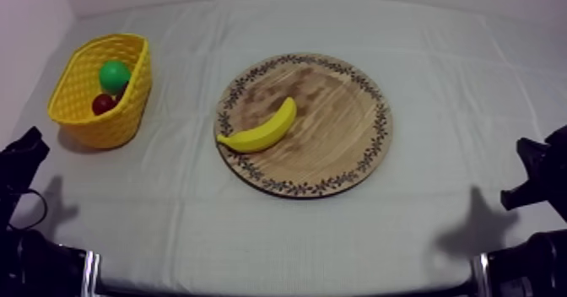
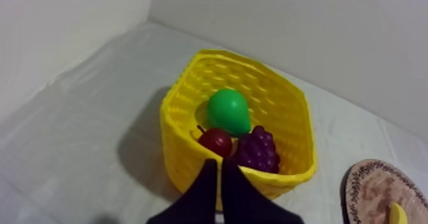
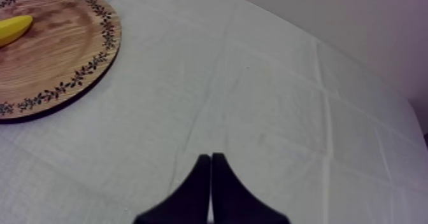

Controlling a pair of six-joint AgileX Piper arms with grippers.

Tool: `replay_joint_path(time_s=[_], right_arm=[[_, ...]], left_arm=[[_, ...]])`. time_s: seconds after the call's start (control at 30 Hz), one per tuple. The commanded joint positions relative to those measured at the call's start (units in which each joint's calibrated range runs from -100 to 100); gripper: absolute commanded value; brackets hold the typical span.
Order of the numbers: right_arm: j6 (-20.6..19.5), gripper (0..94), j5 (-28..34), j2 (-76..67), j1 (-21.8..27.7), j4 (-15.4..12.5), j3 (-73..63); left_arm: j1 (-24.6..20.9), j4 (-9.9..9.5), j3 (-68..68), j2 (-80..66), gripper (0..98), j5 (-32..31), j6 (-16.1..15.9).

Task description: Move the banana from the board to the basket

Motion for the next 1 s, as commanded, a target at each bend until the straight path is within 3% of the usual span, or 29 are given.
replay_joint_path(time_s=[0.0, 0.3, 0.5, 0.77, 0.83, 0.97], right_arm=[[-0.02, 0.3, 0.00, 0.00, 0.02, 0.00, 0.01], [-0.02, 0.3, 0.00, 0.00, 0.02, 0.00, 0.01], [-0.02, 0.3, 0.00, 0.00, 0.02, 0.00, 0.01], [-0.02, 0.3, 0.00, 0.00, 0.02, 0.00, 0.01], [-0.02, 0.3, 0.00, 0.00, 0.02, 0.00, 0.01], [-0.02, 0.3, 0.00, 0.00, 0.02, 0.00, 0.01]], left_arm=[[0.02, 0.04, 0.01, -0.01, 0.0, 0.00, -0.01], [1.67, 0.04, 0.01, -0.01, 0.0, 0.00, -0.30], [9.27, 0.00, 0.01, -0.22, 0.0, -0.06, -2.70], [18.41, 0.03, -0.60, -0.24, 0.0, 2.22, -3.21], [19.97, 0.01, -0.98, -0.22, 0.0, 2.33, -2.46], [22.25, -0.60, -3.35, 2.93, 0.0, 4.21, 2.44]])
